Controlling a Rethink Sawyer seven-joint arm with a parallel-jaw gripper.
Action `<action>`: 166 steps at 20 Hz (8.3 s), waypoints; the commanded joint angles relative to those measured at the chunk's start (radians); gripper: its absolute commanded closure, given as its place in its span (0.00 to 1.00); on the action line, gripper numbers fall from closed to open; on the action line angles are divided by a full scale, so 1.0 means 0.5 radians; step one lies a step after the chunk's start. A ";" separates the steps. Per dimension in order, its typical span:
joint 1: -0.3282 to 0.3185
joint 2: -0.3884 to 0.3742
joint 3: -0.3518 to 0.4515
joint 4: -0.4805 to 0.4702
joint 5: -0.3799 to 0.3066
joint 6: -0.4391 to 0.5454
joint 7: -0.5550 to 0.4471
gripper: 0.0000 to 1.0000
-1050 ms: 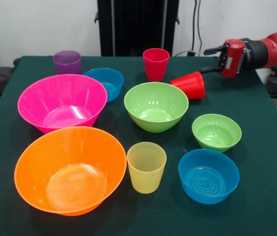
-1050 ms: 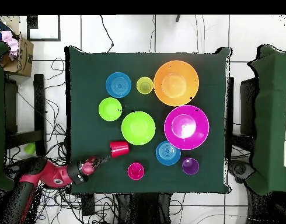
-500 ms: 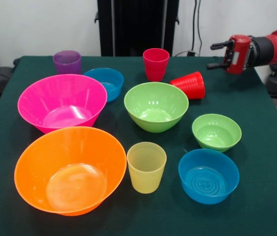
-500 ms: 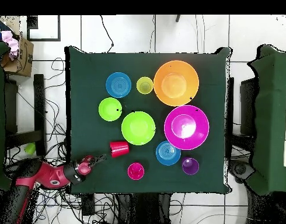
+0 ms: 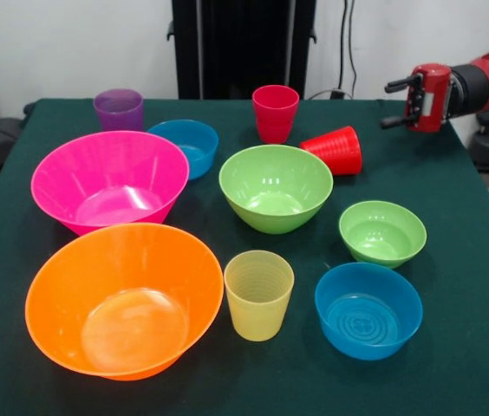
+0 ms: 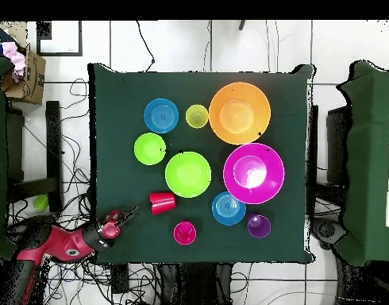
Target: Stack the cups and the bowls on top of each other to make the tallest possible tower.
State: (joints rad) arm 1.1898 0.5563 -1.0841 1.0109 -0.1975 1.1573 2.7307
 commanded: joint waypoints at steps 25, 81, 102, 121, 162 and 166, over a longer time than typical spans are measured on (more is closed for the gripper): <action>-0.091 0.146 0.248 -0.167 0.045 -0.167 0.292 0.00; -0.130 0.226 0.189 0.006 -0.003 -0.440 0.469 0.00; -0.133 0.146 0.230 0.162 0.046 -0.514 0.413 0.00; -0.160 0.114 0.270 0.151 0.060 -0.423 0.302 0.00; -0.377 -0.991 0.866 0.901 -0.210 -1.124 -0.453 1.00; -0.490 -1.386 0.955 1.107 -0.342 -1.090 -0.657 1.00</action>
State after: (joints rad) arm 1.0170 0.1382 -0.8371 1.4190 -0.2810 0.6826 2.7243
